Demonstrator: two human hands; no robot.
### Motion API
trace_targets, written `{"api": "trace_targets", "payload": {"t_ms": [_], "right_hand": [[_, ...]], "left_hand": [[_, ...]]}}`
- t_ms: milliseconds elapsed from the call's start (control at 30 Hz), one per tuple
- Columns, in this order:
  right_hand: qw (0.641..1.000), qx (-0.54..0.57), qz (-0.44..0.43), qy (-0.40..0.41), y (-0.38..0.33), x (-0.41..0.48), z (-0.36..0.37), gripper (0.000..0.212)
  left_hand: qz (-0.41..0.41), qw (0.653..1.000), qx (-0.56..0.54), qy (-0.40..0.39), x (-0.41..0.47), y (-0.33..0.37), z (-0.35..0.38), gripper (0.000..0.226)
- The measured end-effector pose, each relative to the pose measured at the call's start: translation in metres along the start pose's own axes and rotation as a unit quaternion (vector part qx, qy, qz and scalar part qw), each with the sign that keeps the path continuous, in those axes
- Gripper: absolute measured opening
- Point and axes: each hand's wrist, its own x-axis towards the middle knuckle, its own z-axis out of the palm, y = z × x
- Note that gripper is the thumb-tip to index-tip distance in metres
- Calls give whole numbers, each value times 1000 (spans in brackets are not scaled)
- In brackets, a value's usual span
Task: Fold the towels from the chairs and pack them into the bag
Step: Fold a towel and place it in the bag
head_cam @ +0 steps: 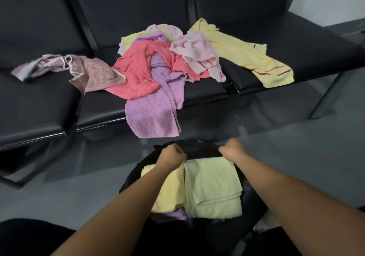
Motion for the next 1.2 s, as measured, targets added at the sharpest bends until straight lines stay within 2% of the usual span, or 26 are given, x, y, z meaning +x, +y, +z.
{"api": "trace_targets", "payload": {"t_ms": [133, 233, 400, 533, 633, 733, 767, 800, 900, 1000, 1033, 1100, 1133, 1200], "right_hand": [[994, 35, -103, 19, -73, -1, -36, 25], [982, 82, -168, 36, -133, -8, -59, 29], [963, 80, -253, 42, -203, -19, -76, 31], [948, 53, -301, 88, -230, -7, -58, 17], [934, 28, -339, 110, -250, 12, -45, 30], [930, 10, -358, 81, -269, 24, -37, 54], [930, -2, -361, 70, -273, 26, -35, 56], [928, -19, -366, 63, -277, 29, -32, 51], [921, -68, -376, 75, -276, 37, -24, 19], [925, 15, -369, 86, -274, 42, -28, 18], [922, 68, -375, 72, -276, 36, -33, 24], [896, 168, -411, -12, -279, 23, -44, 53], [883, 183, -428, -51, -281, 13, -50, 56], [876, 171, -441, -96, -286, -5, -60, 30]], "left_hand": [[73, 996, -53, 18, 6, 40, -63, 14], [125, 990, -35, 47, 3, 66, -116, 15], [139, 977, 5, 159, 12, 64, -178, 5], [110, 971, 10, 214, 40, 42, -192, 33], [114, 969, 11, 220, 64, 33, -195, 43], [130, 965, 32, 224, 79, 28, -197, 28], [139, 963, 25, 230, 82, 27, -198, 24], [148, 959, 11, 243, 84, 28, -202, 19], [169, 943, -76, 278, 83, 38, -216, 9], [203, 917, -246, 239, 74, 49, -233, 14], [223, 905, -287, 221, 69, 51, -240, 15], [265, 889, -334, 168, 58, 56, -249, 12], [283, 884, -346, 136, 52, 60, -252, 10], [312, 878, -354, 85, 39, 68, -256, 9]]}}
